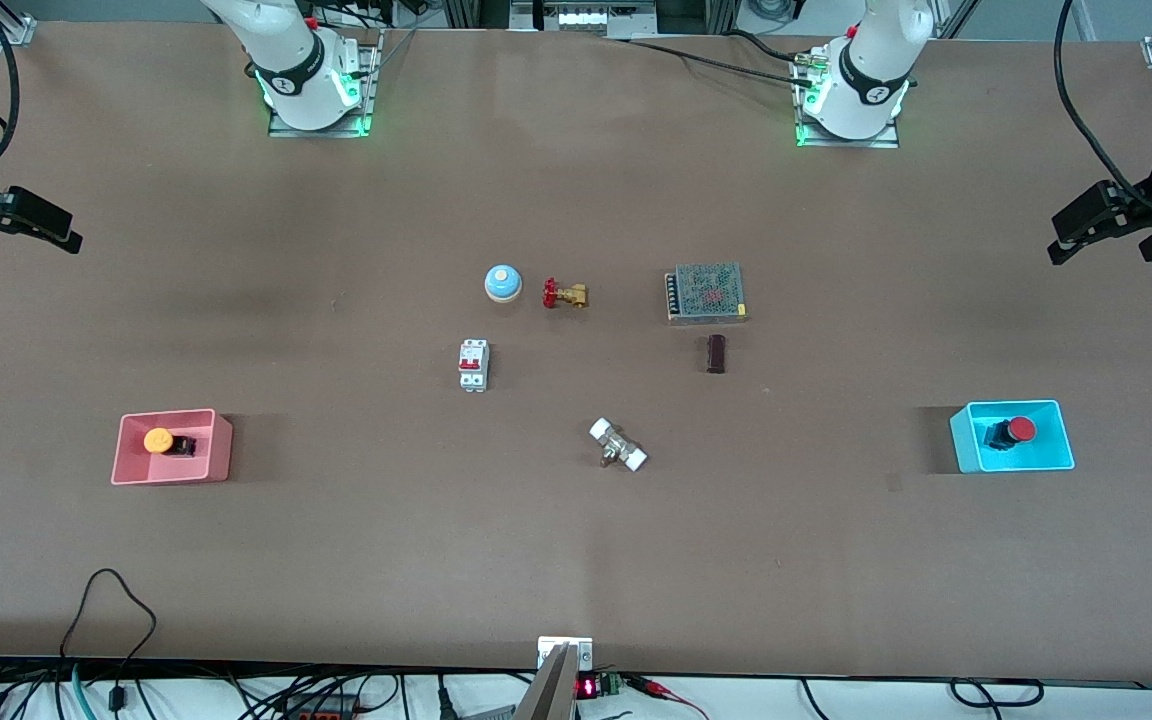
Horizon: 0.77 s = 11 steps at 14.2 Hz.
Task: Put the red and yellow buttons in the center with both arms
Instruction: 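Lower both grippers into the pink and cyan boxes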
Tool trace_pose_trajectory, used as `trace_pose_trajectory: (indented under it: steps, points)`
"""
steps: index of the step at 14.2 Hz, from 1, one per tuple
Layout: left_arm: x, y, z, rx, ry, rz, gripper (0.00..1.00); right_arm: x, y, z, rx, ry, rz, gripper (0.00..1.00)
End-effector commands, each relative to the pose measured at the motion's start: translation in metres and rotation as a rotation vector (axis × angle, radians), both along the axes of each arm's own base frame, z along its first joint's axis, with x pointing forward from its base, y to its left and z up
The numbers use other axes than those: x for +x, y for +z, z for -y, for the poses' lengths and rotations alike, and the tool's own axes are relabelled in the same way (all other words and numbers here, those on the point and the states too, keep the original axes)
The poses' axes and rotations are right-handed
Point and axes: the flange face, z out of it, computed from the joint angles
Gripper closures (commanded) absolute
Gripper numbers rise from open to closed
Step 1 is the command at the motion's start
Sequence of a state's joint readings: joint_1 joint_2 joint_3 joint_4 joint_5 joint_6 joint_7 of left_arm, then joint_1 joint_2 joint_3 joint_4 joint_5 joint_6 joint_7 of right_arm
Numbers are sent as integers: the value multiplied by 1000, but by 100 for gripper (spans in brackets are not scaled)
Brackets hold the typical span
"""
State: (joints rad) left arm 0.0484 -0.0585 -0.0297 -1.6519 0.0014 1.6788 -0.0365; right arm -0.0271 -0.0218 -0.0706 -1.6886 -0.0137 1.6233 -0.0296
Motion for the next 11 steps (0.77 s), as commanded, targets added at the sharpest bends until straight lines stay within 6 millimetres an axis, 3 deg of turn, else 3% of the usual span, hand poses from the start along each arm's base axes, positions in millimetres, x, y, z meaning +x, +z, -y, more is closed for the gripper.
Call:
trace_pose_trajectory:
  steps: [1,3,5,7,11]
  points:
    - [1,3,-1,-3,12,-12,0,-4,5,2,4,5,-2,0]
    - [1,5,-6,1,12,-6,0,-2,4,1,4,8,-1,0]
    - [-3,6,0,2,8,-27,0,7,-19,-1,4,11,-47,0]
    - [-2,3,-4,12,3,-35,0,11,-26,4,-1,1,-50,0]
    - [30,-39,-42,9,34,-30,0,43,-76,13,-9,-12,-53,0]
